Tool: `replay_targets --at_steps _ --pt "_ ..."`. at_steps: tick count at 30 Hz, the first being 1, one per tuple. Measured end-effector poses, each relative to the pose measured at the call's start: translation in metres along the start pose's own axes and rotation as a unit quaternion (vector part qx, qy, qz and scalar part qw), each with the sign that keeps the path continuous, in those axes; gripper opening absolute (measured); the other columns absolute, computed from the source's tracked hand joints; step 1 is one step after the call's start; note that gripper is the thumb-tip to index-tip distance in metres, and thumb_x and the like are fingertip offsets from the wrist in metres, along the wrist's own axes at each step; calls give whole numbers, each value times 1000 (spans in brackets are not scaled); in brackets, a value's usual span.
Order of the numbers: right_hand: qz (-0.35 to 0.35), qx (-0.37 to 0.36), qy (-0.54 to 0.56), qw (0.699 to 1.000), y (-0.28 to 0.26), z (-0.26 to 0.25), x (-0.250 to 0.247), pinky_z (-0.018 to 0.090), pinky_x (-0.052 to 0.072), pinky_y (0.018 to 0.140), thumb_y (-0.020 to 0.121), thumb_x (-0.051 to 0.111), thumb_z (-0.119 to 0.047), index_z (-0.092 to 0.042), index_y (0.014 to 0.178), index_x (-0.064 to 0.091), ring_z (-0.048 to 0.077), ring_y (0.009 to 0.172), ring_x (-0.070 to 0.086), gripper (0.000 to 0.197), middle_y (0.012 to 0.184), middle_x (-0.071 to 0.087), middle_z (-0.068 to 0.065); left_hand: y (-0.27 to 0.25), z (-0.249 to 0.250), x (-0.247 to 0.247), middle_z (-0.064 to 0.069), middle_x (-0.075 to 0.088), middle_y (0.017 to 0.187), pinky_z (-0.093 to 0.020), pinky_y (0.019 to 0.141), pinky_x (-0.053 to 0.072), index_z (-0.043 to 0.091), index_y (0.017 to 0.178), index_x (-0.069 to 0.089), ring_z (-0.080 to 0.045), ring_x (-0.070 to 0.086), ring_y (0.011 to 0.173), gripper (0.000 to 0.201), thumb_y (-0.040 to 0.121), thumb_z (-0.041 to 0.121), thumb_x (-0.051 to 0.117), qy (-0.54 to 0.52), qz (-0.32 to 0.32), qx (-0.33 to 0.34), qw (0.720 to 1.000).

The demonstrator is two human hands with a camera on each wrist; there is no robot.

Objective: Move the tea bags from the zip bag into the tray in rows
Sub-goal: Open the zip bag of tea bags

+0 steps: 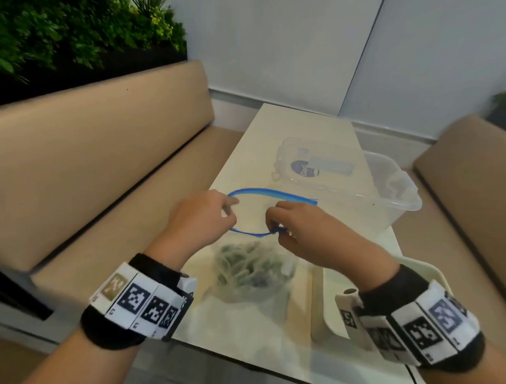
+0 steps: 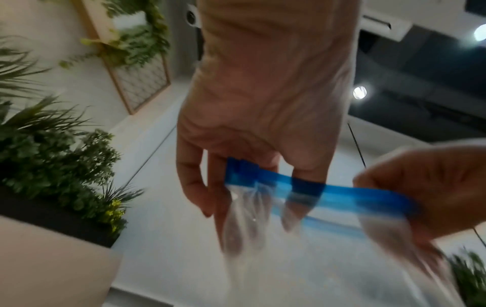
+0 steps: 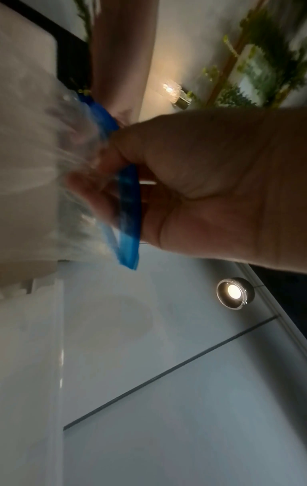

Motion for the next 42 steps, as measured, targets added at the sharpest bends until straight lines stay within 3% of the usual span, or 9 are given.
replay_targets --at_steps 7,14,17,19,22,27,33,38,42 --pt "-79 146 -29 986 -3 5 20 34 44 69 97 28 -53 -5 92 57 30 87 59 55 85 54 10 -49 -19 35 20 63 108 -11 72 41 39 115 59 7 58 76 48 77 11 68 -204 -130 8 970" --pt "71 245 -169 952 -4 -7 67 33 40 64 58 78 -56 -37 134 44 28 97 36 85 119 26 8 -75 -13 69 -4 75 87 -26 63 54 21 106 37 -16 69 72 49 78 17 76 -475 -223 -109 844" --pt "-96 243 27 965 -5 1 85 23 41 58 84 63 -35 -51 142 -12 22 69 46 96 107 34 12 -66 -6 80 -10 71 88 -40 77 55 23 111 61 -30 69 81 28 87 38 64 -478 -232 -133 837" --pt "-93 211 231 945 -7 1 86 34 52 61 87 54 -15 -53 141 -5 29 64 56 89 91 51 16 -59 -5 85 -8 72 90 -36 77 56 11 93 72 -31 69 87 29 95 32 52 -565 -189 -188 781" --pt "71 257 552 790 -13 4 89 30 55 71 90 38 4 -41 129 41 20 78 67 60 101 66 15 -51 -14 92 -9 73 78 -25 58 58 3 70 76 -18 71 70 41 96 17 48 -753 -126 -258 592" --pt "155 323 886 295 -7 13 119 42 59 57 97 27 10 -3 109 55 29 84 65 33 96 65 18 -43 -35 106 -1 68 63 -17 48 52 7 76 70 -9 66 54 18 87 17 59 -841 -116 -295 439" --pt "176 372 900 141 9 16 154 24 40 99 83 27 16 10 125 44 21 81 39 46 107 50 17 -43 -49 106 -13 69 69 -30 51 57 -4 83 68 -20 69 58 76 11 -9 92 -891 -126 -249 357" --pt "190 365 896 165 22 21 144 19 26 44 90 25 7 -3 98 52 11 43 25 30 53 34 2 -51 -39 109 1 51 47 -17 28 37 0 73 69 -8 45 31 29 48 -5 82 -841 -163 -283 431" --pt "127 343 819 442 28 11 136 17 27 37 87 52 1 -9 71 47 6 35 33 20 53 34 -2 -47 -50 118 -1 49 59 -18 38 42 11 70 58 -12 46 45 20 68 19 76 -781 -209 -316 497"
Point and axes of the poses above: each hand's wrist, its own y-axis towards the middle knuckle, its own x-axis out of the palm, z = x × y, the point moved 2 cm from there along y, towards the middle knuckle
